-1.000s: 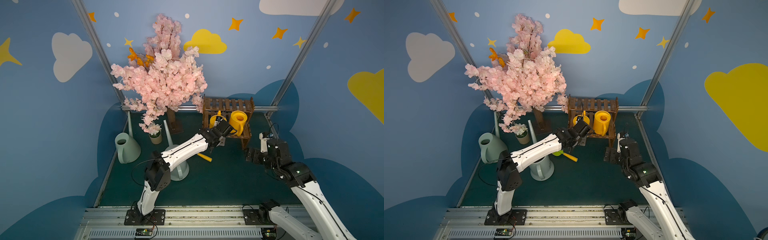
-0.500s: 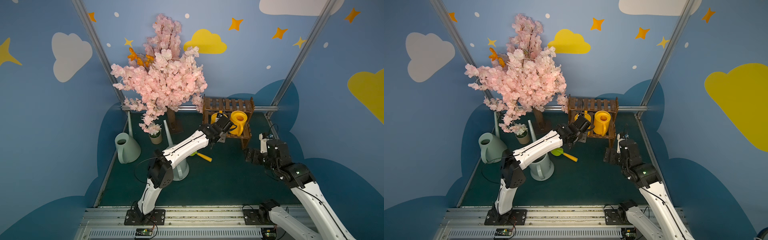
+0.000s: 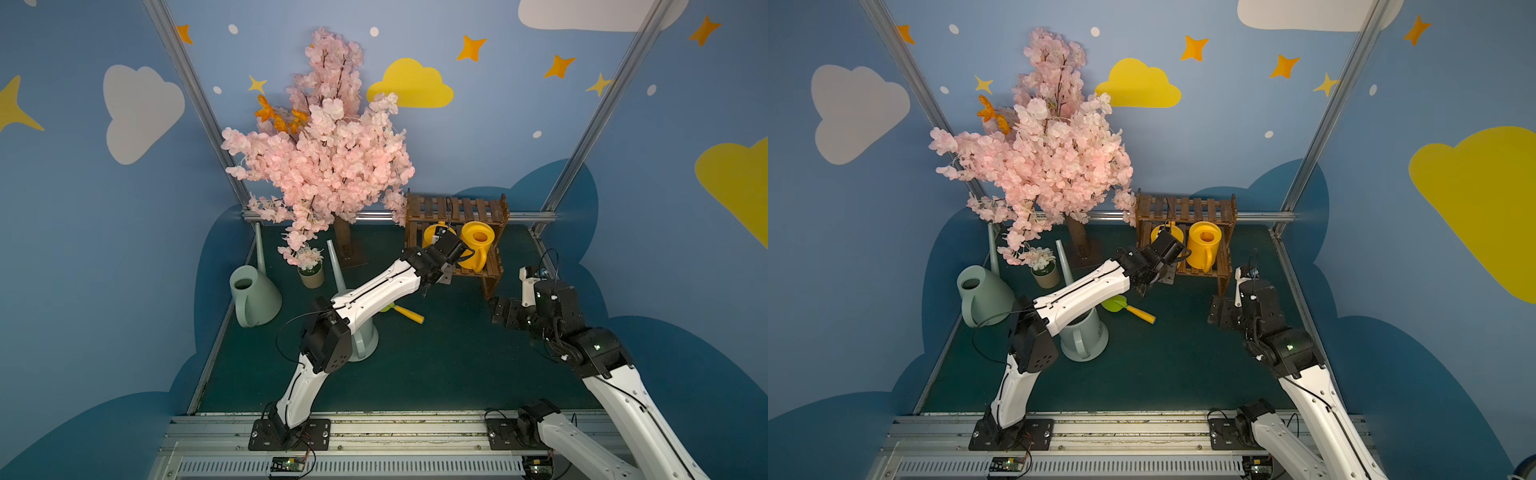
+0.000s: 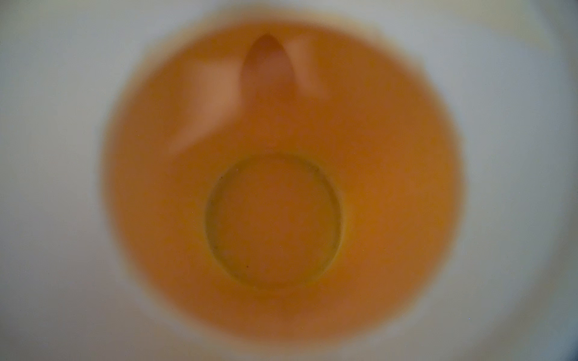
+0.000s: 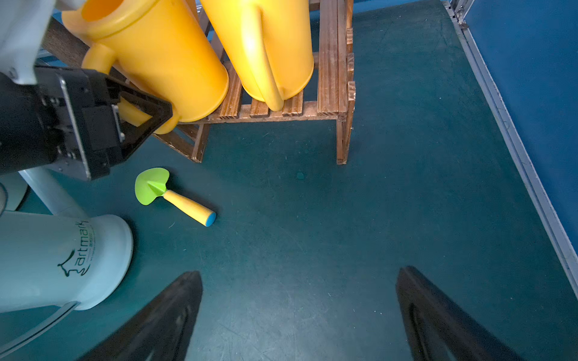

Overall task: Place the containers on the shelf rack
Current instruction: 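Place the container on the shelf.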

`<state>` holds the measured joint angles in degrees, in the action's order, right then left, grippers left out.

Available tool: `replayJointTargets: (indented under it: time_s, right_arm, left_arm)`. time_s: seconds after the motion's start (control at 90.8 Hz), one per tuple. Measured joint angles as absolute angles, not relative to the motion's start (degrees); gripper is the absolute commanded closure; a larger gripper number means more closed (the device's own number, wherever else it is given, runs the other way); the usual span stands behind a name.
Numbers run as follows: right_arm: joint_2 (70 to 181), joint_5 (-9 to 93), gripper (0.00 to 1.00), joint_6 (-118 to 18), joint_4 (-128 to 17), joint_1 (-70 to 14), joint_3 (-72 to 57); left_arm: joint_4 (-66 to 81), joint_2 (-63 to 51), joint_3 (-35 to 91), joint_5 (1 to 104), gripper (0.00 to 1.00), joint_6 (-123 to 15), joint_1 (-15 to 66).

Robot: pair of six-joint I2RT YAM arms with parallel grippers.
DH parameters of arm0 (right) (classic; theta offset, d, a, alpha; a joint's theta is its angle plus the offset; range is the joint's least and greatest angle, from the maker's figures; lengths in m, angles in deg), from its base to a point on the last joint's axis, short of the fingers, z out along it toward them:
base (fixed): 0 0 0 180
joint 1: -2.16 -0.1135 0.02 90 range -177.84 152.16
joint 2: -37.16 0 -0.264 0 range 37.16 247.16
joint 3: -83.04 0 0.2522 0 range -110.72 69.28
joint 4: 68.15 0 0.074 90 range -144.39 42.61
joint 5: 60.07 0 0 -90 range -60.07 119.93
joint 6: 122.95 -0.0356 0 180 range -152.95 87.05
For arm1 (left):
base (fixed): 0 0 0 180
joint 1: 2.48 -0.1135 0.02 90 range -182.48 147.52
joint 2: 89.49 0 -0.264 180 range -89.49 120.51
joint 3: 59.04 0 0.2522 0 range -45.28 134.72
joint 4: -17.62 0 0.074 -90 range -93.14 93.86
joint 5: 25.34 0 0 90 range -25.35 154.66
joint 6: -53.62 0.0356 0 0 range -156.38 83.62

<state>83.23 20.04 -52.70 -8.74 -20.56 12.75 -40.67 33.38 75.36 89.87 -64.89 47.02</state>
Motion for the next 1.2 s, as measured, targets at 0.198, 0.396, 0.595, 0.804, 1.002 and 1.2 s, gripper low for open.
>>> replayJointTargets:
  time_s: [0.198,0.396,0.595,0.804,1.002,1.2]
  right_arm:
    - [83.23,19.91,0.02,-52.68,-8.74,-20.56,12.75]
    - [83.23,19.80,0.02,-52.70,-8.74,-20.58,12.75]
    - [83.18,19.58,0.02,-52.72,-8.72,-20.58,12.75]
    - [82.94,19.43,0.02,-52.72,-8.70,-20.63,12.75]
    - [82.05,19.23,0.02,-52.74,-8.65,-20.63,12.75]
    - [81.52,19.01,0.02,-53.09,-8.63,-20.63,12.75]
  left_arm:
    - [-40.67,33.49,75.36,89.69,0.73,-64.89,47.02]
    - [-40.67,33.60,75.41,89.71,0.72,-65.15,47.02]
    - [-40.67,35.65,77.53,89.74,0.71,-65.42,47.02]
    - [-40.67,36.66,78.66,89.91,0.70,-66.42,47.02]
    - [-40.63,36.96,79.01,89.23,0.67,-66.68,47.02]
    - [-39.97,36.75,78.55,88.21,0.56,-66.79,47.02]
